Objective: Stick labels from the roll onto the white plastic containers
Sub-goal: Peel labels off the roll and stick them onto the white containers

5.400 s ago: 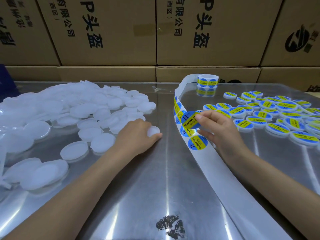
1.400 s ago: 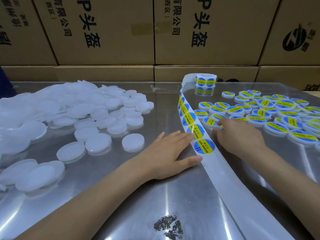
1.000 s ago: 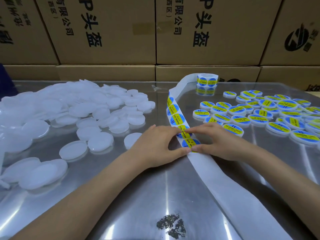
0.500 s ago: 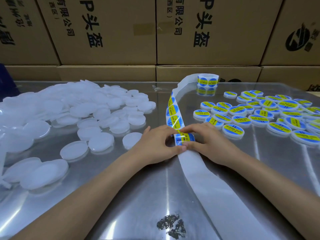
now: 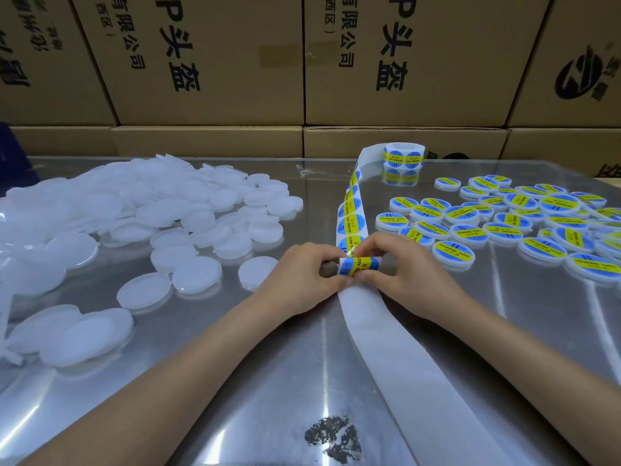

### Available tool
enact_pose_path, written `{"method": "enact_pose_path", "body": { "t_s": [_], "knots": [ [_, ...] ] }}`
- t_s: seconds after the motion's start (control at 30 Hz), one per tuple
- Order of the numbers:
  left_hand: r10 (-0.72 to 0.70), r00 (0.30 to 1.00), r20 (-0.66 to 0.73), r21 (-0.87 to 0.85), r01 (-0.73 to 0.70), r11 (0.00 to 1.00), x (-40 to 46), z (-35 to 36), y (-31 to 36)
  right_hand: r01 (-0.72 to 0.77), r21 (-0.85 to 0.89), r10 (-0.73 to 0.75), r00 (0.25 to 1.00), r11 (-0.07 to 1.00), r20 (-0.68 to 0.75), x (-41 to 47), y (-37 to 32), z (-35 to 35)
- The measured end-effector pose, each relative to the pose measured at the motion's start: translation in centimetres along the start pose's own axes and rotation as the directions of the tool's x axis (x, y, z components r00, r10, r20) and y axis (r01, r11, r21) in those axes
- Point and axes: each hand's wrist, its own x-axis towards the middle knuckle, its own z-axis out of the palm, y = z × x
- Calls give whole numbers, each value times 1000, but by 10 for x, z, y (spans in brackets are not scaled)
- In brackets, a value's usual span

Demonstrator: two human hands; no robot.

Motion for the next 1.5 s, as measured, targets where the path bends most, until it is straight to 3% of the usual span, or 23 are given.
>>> {"method": "enact_pose_path", "body": {
  "t_s": [0.37, 0.63, 0.8, 1.0, 1.2, 1.4, 1.5],
  "knots": [
    [-43, 997, -59, -59, 40, 997, -1, 2, 3, 58, 21, -57, 998, 998, -35, -2, -5, 2],
    [-33, 998, -49, -60, 30, 998, -1, 0, 3, 148, 7, -145, 979, 989, -145, -2, -14, -2],
    [-1, 990, 144, 94, -13, 995, -1, -4, 0, 64, 229, -37, 992, 971, -119, -2, -16, -5],
    [-29, 962, 272, 256, -44, 966, -3, -8, 5, -112, 587, 236, 962, 802, -138, 0, -21, -12],
    [61, 965, 254, 91, -87, 992, -4, -3, 6, -146, 703, 317, 941, 696, -118, 1, -24, -15],
    [130, 945, 301, 225, -203, 953, -10, 2, 14, -98, 688, 318, 927, 720, -201, 2, -26, -16],
    [126, 968, 217, 484, -219, 847, -6, -6, 14, -91, 715, 315, 931, 693, -187, 1, -27, -16]
  ]
}}
